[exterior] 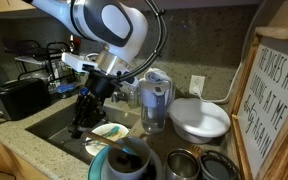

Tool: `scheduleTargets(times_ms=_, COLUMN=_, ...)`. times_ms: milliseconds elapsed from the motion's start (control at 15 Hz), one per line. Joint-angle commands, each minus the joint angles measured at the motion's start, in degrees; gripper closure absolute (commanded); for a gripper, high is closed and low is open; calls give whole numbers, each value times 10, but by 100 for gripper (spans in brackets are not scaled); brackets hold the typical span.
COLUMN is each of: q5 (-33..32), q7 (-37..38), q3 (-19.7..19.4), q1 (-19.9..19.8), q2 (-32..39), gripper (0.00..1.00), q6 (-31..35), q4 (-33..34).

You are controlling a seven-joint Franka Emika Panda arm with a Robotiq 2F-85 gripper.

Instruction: Remove the spatula from the sink, use it to mix inside the ceramic bowl, and then put the spatula back in the sink

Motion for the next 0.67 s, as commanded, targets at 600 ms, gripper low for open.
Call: scheduleTargets(times_ms=600, q5=20, q7=0, q3=1, q1=-3, q2=11, gripper=90, q6=-127, q4=33)
